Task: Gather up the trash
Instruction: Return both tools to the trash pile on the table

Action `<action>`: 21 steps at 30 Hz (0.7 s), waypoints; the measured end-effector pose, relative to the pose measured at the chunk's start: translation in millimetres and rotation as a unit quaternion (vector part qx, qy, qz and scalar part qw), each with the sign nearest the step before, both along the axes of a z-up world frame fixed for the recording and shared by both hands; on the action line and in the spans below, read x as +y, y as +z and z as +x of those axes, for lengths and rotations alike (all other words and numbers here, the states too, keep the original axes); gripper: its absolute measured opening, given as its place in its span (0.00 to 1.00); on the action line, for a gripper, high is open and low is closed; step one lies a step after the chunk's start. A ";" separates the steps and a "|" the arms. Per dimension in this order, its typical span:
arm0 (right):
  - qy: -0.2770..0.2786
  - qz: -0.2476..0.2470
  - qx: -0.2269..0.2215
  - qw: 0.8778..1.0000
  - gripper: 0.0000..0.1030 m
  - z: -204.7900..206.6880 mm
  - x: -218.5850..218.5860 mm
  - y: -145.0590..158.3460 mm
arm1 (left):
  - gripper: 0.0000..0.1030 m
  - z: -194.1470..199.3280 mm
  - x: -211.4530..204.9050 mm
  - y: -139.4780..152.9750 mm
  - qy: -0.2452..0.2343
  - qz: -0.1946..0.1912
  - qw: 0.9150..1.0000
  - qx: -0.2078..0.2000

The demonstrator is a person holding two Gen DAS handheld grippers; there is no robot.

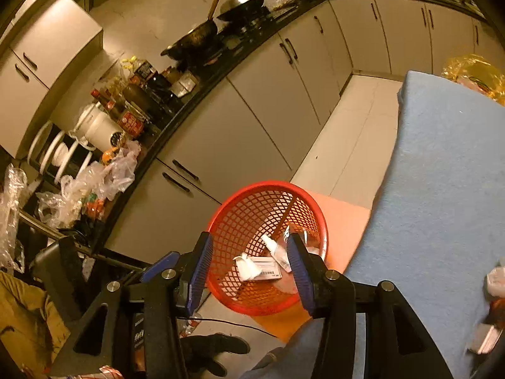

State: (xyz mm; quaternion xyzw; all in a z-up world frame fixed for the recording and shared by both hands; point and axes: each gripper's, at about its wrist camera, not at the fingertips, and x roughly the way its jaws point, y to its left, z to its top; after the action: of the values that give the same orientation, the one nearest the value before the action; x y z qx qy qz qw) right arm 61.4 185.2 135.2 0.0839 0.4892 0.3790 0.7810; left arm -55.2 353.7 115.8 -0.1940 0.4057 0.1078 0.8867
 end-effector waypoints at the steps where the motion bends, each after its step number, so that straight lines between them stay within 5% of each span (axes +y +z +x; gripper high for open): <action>1: -0.003 0.000 -0.005 1.000 0.53 -3.1 -6.1 2.1 | 0.46 -0.4 -1.5 2.0 0.001 0.002 1.000 -0.003; 21: -0.073 0.013 0.001 0.997 0.60 -64.4 -153.0 9.2 | 0.56 -32.7 -115.4 31.1 -0.051 0.057 0.997 -0.010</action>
State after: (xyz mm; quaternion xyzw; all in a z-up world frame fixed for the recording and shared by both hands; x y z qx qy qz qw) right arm -3.1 32.2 144.5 0.1300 0.4777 0.3274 0.8048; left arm -88.0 238.2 146.9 -0.1231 0.3994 0.0832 0.9046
